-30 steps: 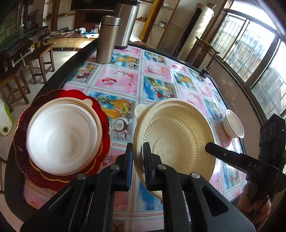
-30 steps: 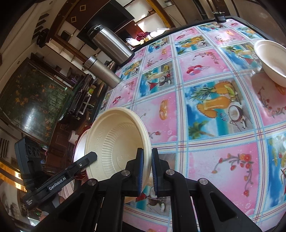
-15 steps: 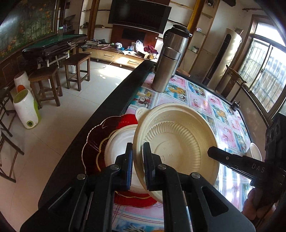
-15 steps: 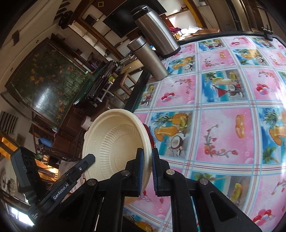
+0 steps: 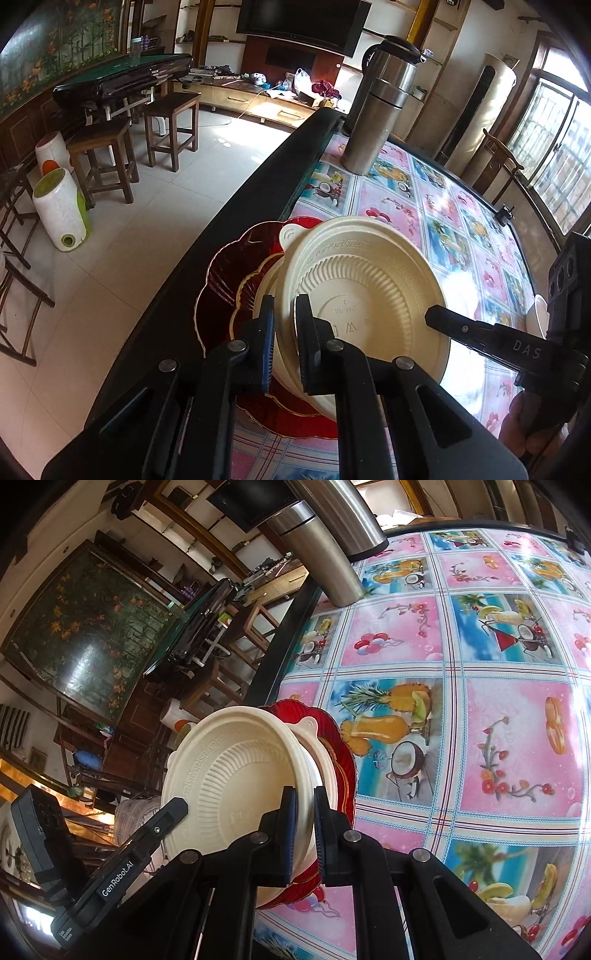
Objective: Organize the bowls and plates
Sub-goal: 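Lower the cream plate and cream bowl onto the stack with both tools, then open both tools and withdraw from the stack, then reach the right tool to the large white bowl and grip its rim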
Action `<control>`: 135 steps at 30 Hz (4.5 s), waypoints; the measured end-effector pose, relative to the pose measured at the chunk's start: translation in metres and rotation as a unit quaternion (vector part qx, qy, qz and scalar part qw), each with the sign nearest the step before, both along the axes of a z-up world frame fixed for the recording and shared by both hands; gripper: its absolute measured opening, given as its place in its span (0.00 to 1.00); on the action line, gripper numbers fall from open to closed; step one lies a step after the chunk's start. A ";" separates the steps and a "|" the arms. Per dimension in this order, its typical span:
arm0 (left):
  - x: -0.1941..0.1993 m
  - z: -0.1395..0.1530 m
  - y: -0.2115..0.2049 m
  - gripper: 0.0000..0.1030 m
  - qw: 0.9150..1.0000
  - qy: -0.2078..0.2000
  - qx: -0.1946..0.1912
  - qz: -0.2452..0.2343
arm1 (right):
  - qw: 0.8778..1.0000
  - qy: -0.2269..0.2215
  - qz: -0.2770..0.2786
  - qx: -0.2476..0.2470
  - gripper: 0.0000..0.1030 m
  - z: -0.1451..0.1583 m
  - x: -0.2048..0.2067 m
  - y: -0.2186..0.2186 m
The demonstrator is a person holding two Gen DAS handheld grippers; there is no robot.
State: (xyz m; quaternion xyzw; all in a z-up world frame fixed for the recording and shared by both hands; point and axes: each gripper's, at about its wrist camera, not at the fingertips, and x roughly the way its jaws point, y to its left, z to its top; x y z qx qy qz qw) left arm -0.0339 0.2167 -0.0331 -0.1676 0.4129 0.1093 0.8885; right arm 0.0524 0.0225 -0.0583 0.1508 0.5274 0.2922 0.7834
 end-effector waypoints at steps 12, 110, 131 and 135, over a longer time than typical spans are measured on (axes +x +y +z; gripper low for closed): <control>0.005 -0.009 0.000 0.09 1.000 0.011 0.009 0.002 | 1.000 0.004 -0.003 -0.010 0.09 -0.007 -0.001 0.006; 0.107 -0.002 -0.408 0.44 0.938 0.005 0.195 -0.286 | 0.898 -0.039 -0.434 -0.057 0.46 0.006 -0.008 -0.530; 0.110 -0.008 -0.362 0.44 0.950 0.034 0.162 -0.265 | 0.892 0.021 -0.451 -0.008 0.22 -0.027 0.026 -0.513; 0.108 -0.006 -0.354 0.44 0.952 0.036 0.154 -0.261 | 0.901 0.025 -0.433 0.008 0.17 -0.026 0.022 -0.501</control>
